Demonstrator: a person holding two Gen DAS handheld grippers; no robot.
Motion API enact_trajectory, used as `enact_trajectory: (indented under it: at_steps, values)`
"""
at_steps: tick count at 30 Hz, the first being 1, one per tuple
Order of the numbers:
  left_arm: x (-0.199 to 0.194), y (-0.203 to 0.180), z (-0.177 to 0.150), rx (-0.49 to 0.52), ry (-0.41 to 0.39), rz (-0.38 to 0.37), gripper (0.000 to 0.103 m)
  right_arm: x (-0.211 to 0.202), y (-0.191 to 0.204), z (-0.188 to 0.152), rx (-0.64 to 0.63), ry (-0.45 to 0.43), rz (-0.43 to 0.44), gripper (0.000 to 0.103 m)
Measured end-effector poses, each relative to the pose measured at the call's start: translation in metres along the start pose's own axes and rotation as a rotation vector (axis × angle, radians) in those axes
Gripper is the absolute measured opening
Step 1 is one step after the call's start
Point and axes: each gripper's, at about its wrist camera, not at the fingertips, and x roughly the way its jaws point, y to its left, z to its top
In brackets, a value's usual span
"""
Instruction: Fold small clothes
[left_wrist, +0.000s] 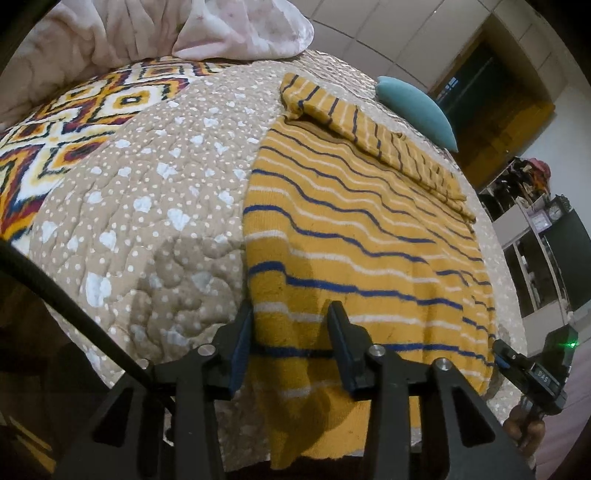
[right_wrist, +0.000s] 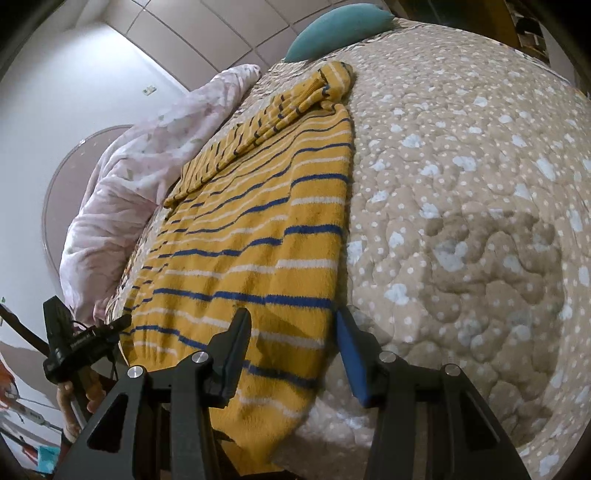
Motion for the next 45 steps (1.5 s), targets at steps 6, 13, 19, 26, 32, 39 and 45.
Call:
enact_trajectory:
  at_steps: [6,13,19,26,32,39,45]
  values:
    - [0.009,-0.026,-0.006,0.144,-0.008,0.071,0.072,-0.002,-0.006,-0.006,0.025,-0.035,0.014,0.051]
    - [0.018,-0.047,-0.017,0.229,-0.051,0.151,0.087,-0.004,0.001,-0.016,-0.012,-0.082,-0.017,0.053]
    - [0.002,-0.029,-0.007,0.111,-0.018,0.07,0.053,-0.003,0.011,-0.024,-0.069,-0.119,-0.042,0.059]
    - [-0.019,-0.004,-0.003,0.045,-0.042,0.137,0.034,-0.005,0.008,-0.023,-0.047,-0.118,-0.021,0.059]
    - [-0.01,-0.012,-0.007,0.091,-0.027,0.17,0.034,-0.005,0.009,-0.024,-0.048,-0.121,-0.023,0.059]
    - [-0.005,-0.027,-0.012,0.14,-0.014,0.179,0.034,-0.006,0.009,-0.024,-0.046,-0.122,-0.017,0.059]
    - [-0.005,-0.019,-0.009,0.074,0.02,0.061,0.034,-0.007,0.008,-0.024,-0.04,-0.118,-0.009,0.059]
